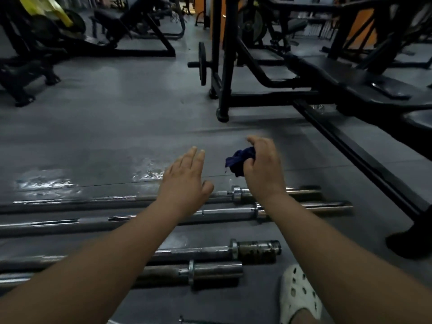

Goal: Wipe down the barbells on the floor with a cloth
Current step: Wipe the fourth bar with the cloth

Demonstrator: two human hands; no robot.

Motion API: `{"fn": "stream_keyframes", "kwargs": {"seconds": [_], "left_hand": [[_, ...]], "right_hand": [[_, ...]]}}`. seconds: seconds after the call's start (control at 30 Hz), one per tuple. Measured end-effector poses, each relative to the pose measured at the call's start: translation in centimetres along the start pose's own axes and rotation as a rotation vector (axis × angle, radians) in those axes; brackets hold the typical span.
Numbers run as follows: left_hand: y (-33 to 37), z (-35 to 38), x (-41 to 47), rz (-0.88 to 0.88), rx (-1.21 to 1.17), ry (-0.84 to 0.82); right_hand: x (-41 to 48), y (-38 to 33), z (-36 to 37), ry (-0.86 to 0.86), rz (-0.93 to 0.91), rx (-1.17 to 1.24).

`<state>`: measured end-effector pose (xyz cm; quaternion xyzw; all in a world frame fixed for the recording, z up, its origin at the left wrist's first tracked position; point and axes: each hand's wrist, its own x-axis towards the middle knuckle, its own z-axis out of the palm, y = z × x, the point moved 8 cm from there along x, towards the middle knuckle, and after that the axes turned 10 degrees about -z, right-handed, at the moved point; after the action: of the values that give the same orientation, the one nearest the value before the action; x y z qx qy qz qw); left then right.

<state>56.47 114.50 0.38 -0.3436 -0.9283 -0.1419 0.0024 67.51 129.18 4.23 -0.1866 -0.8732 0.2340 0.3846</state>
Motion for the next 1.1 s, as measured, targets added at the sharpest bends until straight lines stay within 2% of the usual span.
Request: {"fn": "stream_keyframes", "kwargs": {"seconds": [0.2, 0.33, 0.43, 0.5, 0.6, 0.7, 0.83, 0.87, 0.97, 1.1], "left_hand": [[0.3, 9.4, 3.1, 0.011, -0.105, -0.137], [-0.5, 16.4, 5.1, 0.023, -0.083, -0.235], [-0.7, 20.6, 6.5, 0.026, -0.066, -0.310], [-0.6, 22.8, 7.2, 0.033, -0.070, -0.342], [-0.1, 25.8, 8.1, 0.057, -0.068, -0.376], [0.1, 28.3, 8.4, 0.065, -0.079, -0.417], [-0.9, 31.0, 8.8, 0.038, -0.063, -0.458], [-1.2, 31.3, 9.0, 0.038, -0.062, -0.451], [-1.8, 32.4, 9.6, 0.028, -0.048, -0.439], [-2.1, 33.9, 9.3, 0.030, -0.028, -0.479]], "right_hand": [[-2.8, 9.8, 5.0, 0.027, 0.318, 0.000], [-4.2, 16.1, 7.0, 0.101, 0.499, 0.029], [-4.6, 20.1, 7.3, 0.207, 0.609, 0.074], [-4.8, 22.0, 8.3, 0.211, 0.633, 0.098], [-4.9, 23.8, 11.6, 0.121, 0.587, 0.072], [-6.3, 25.8, 15.7, -0.019, 0.501, -0.115], [-11.5, 28.2, 21.5, -0.501, 0.348, -0.494], [-12.3, 28.4, 21.9, -0.543, 0.322, -0.560], [-12.9, 27.9, 22.3, -0.523, 0.384, -0.593], [-14.9, 27.9, 23.4, -0.458, 0.589, -0.305]]}}
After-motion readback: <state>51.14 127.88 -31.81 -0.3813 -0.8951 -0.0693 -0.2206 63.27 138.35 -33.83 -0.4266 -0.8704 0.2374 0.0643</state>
